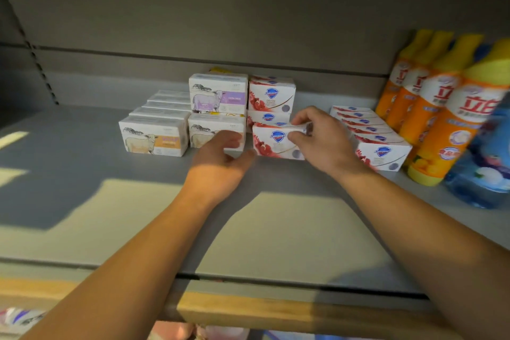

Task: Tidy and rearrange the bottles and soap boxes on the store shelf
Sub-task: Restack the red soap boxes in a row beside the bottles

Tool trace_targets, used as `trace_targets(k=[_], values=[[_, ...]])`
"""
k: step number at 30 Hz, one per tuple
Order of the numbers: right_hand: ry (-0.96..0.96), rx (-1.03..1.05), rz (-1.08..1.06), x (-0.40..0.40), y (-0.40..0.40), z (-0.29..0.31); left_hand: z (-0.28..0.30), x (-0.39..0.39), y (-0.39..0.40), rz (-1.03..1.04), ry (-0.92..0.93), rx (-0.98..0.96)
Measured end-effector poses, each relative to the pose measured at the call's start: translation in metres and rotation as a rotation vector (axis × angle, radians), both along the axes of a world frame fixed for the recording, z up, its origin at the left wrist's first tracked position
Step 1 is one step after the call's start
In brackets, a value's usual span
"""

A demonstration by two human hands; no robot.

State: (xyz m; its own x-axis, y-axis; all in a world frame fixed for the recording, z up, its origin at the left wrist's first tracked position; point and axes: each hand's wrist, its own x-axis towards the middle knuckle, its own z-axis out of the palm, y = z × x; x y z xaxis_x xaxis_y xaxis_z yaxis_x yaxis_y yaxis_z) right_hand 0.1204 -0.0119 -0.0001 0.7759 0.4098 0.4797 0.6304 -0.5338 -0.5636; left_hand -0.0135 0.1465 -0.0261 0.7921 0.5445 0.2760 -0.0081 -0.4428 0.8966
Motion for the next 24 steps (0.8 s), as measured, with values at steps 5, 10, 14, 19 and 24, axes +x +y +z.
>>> trace_targets(k=[5, 10, 14, 19, 24], values=[[0.384, 0.318, 0.184, -0.038, -0.025, 0.006, 0.008, -0.008, -0.01, -0.171, -0.048, -0.193], [0.773, 0.704, 0.338, -0.058, -0.024, -0.014, 0.008, -0.012, -0.017, -0.313, -0.139, -0.351], [0.786, 0.625, 0.378, -0.058, -0.019, -0.016, 0.008, -0.009, -0.018, -0.309, -0.149, -0.418], [0.793, 0.627, 0.364, -0.057, -0.017, -0.016, 0.006, -0.007, -0.015, -0.313, -0.134, -0.469], [0.916, 0.622, 0.259, -0.056, -0.018, -0.011, 0.003, -0.009, -0.01, -0.42, -0.109, -0.467]])
